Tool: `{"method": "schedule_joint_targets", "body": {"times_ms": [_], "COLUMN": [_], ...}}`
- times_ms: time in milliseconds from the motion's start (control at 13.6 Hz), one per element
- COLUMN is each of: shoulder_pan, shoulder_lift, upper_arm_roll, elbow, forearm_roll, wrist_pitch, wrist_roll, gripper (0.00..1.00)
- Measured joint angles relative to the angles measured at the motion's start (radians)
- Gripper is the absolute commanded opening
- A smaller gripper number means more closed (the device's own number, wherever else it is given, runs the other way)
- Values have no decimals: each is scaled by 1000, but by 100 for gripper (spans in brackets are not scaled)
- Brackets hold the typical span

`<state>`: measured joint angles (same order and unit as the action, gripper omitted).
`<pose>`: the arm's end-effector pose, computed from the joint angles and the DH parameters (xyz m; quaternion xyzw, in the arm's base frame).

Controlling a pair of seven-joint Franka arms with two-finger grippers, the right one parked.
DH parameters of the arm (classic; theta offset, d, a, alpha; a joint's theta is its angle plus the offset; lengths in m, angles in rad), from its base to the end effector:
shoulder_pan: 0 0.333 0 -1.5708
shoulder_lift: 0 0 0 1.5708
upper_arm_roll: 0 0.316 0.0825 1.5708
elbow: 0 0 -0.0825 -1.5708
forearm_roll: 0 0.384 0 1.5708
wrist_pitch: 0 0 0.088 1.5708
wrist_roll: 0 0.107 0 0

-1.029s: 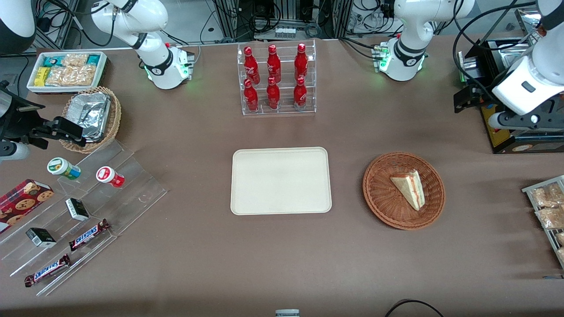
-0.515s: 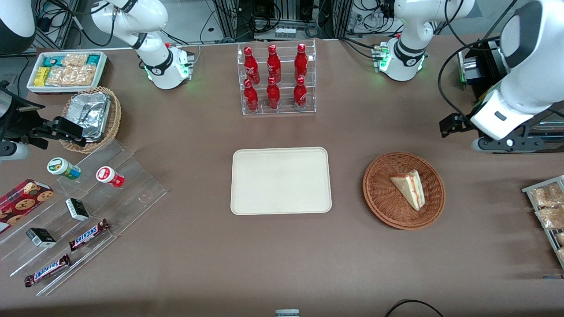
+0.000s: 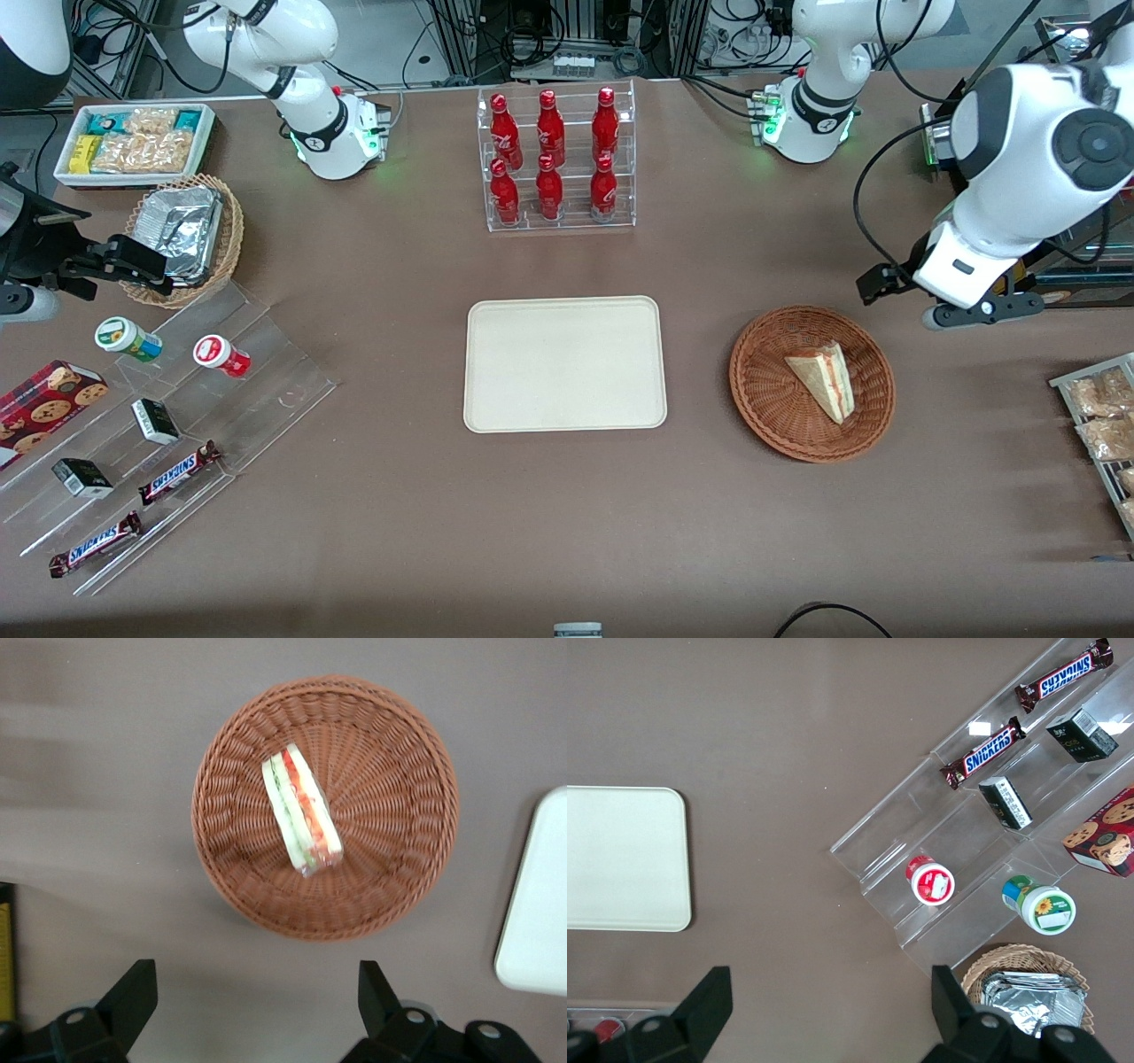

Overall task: Place sandwich from basket to tray
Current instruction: 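Move the open left gripper over the wrapped sandwich in the basket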

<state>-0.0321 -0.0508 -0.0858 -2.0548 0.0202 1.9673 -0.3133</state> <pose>0.5299 -0.0619 0.4562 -0.9954 -0.0936 0.0156 0.0151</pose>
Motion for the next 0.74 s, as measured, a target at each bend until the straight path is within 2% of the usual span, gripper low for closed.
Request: {"method": "schedule_joint_targets", "body": {"times_ms": [368, 735], "shoulder_pan": [-1, -1], "shoulder_lift": [36, 119], "upper_arm_roll": [-30, -45], "elbow": [-81, -85], "forearm_roll": [0, 0], "wrist_pitch": [142, 210], "wrist_roll": [-232, -301], "gripper": [100, 100]}}
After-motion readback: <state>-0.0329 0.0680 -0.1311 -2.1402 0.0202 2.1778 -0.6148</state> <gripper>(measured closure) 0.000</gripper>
